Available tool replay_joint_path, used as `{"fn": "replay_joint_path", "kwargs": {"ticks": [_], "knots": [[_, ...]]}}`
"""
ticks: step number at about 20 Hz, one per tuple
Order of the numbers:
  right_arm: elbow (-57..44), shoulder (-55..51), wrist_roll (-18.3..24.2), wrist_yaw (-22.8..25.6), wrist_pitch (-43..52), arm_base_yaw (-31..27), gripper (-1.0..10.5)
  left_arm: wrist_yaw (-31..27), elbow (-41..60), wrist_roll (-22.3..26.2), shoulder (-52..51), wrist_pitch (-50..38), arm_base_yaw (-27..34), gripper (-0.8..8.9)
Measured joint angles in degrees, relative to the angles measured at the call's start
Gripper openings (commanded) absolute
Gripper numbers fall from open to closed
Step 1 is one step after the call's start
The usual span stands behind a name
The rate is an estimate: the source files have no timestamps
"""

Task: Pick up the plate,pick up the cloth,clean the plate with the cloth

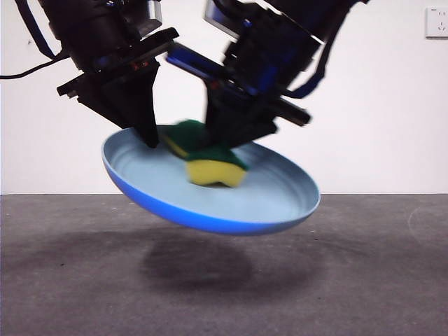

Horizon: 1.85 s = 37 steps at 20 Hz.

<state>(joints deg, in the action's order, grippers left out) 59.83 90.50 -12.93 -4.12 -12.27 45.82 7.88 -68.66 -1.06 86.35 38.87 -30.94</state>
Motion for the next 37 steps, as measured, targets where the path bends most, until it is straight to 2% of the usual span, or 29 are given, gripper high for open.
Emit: {"fn": "replay_joint_path", "kwargs": {"ticks": [3,8,10,12,15,17,22,25,30,33,37], "knots": [[0.0,0.0,-0.2,-4.8,0.2,3.2,-0.1,0.4,0.0,0.0,0.0,-1.7,0.3,-0.08],[0.1,0.1,0.4,-4.2,-9.3,6.7,-0.1,0.9,0.0,0.0,0.0,-3.1,2.3,-0.08],[0.2,0.1,1.1,-0.7,-15.4,6.7,-0.1,0.9,0.0,0.1,0.0,-2.8,3.5,-0.08],[0.2,0.1,2.0,6.8,-20.4,6.7,-0.1,0.9,0.0,0.1,0.0,-1.9,4.7,-0.08],[0.2,0.1,2.5,20.1,-21.7,5.7,-0.1,3.4,0.0,0.6,0.0,-0.8,6.0,-0.08],[0.2,0.1,2.7,23.6,-20.5,4.5,-0.1,5.2,0.0,0.6,0.0,-0.5,6.2,-0.08],[0.2,0.1,2.9,24.6,-11.8,1.0,-0.1,11.3,0.0,0.6,0.0,0.5,6.2,-0.08],[0.2,0.1,2.9,20.2,-6.3,-0.2,-0.1,14.1,0.0,0.4,0.0,0.5,6.5,-0.08],[0.2,0.0,2.8,4.7,2.0,-0.7,-0.1,15.3,0.0,0.7,0.2,0.9,6.8,-0.08],[0.4,-0.1,2.8,-3.8,3.3,0.8,-0.1,16.6,0.1,1.7,0.2,0.2,6.7,-0.08],[0.8,-0.2,2.4,-6.1,-1.2,3.8,-0.1,17.4,0.1,2.2,0.2,-2.5,6.8,-0.08]]}}
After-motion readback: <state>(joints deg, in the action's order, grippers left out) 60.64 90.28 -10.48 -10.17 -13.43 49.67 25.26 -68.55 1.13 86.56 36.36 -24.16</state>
